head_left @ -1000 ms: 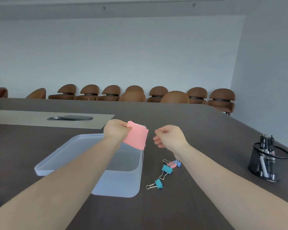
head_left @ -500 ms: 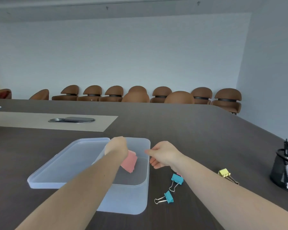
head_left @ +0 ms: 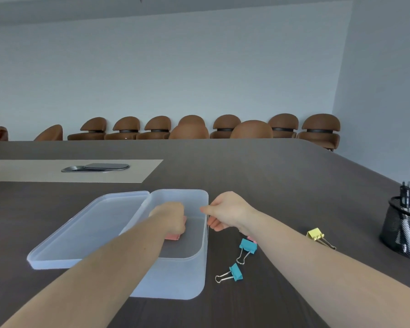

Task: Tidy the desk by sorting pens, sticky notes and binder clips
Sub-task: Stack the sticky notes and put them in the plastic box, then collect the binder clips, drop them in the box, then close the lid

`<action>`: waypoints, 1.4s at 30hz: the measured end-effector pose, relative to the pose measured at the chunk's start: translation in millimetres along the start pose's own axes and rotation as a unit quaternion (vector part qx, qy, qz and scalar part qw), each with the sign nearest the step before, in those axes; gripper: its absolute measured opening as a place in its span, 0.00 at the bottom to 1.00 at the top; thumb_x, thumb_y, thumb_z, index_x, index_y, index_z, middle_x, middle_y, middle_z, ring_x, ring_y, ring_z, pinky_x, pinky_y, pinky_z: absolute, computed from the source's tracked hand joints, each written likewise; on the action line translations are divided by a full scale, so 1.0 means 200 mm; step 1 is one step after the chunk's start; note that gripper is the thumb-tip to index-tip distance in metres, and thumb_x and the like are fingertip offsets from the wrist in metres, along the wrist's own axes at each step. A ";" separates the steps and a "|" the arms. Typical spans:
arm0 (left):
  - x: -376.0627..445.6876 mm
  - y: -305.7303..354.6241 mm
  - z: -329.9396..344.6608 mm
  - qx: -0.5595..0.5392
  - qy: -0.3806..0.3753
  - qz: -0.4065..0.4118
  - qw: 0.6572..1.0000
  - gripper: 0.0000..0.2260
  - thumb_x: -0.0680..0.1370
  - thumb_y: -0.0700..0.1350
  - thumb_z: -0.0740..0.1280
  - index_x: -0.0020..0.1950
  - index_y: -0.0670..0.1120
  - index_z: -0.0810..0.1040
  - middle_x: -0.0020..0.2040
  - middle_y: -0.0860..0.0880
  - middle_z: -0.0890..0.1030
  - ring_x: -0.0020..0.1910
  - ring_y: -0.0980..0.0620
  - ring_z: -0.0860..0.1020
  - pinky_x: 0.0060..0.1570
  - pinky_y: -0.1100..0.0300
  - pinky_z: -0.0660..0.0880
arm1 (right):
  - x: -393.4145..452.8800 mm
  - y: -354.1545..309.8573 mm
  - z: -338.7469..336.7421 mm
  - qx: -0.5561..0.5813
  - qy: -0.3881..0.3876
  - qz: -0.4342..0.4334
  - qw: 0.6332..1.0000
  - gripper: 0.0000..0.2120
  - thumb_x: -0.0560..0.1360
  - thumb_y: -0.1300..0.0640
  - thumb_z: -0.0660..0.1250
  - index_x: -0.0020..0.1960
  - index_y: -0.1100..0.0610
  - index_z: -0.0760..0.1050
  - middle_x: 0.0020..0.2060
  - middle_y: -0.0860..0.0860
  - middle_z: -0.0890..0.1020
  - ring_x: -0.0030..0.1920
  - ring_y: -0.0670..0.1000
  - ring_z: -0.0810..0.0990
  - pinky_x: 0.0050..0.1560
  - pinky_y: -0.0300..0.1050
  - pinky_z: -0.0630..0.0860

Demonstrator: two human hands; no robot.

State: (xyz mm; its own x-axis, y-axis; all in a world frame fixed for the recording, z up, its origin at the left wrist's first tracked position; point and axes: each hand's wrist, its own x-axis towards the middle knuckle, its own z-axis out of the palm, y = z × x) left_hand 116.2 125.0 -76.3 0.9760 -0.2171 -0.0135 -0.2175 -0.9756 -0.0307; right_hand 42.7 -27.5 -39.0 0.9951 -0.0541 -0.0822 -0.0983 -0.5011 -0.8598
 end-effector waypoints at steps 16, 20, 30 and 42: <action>-0.20 0.26 -0.30 -0.082 0.162 0.010 0.983 0.10 0.79 0.48 0.58 0.54 0.43 0.74 0.54 0.44 0.77 0.50 0.43 0.76 0.45 0.55 0.71 | -0.24 0.11 -0.32 -0.082 0.046 0.002 0.996 0.13 0.79 0.58 0.60 0.56 0.65 0.77 0.43 0.57 0.82 0.41 0.53 0.79 0.41 0.41 0.78; -0.36 0.50 -0.27 -0.100 0.244 0.121 0.957 0.12 0.80 0.52 0.59 0.52 0.44 0.73 0.52 0.45 0.75 0.51 0.42 0.77 0.45 0.53 0.73 | -0.33 0.31 -0.45 -0.194 0.105 0.009 0.975 0.13 0.77 0.52 0.62 0.57 0.55 0.78 0.55 0.52 0.82 0.54 0.52 0.78 0.59 0.48 0.75; -0.56 0.78 0.17 -0.016 0.100 0.041 0.994 0.27 0.78 0.63 0.51 0.75 0.54 0.56 0.72 0.49 0.62 0.71 0.46 0.61 0.62 0.48 0.66 | -0.59 0.80 -0.46 -0.368 0.170 0.023 0.914 0.37 0.69 0.27 0.55 0.74 0.40 0.54 0.77 0.49 0.56 0.79 0.54 0.43 0.72 0.71 0.46; -0.37 0.77 0.24 -0.053 0.160 0.008 0.986 0.28 0.78 0.66 0.49 0.76 0.57 0.55 0.68 0.49 0.68 0.60 0.46 0.74 0.41 0.58 0.70 | -0.33 0.81 -0.48 -0.360 0.168 0.036 0.917 0.33 0.74 0.32 0.53 0.75 0.44 0.56 0.75 0.54 0.61 0.75 0.56 0.59 0.74 0.57 0.56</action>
State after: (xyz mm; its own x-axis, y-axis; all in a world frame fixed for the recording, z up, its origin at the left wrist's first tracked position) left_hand 9.6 -7.4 -127.4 0.9280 -0.2152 0.3043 -0.2478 -0.9661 0.0724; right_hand -40.0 -187.7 -124.6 0.9405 -0.3106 0.1380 -0.2610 -0.9200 -0.2922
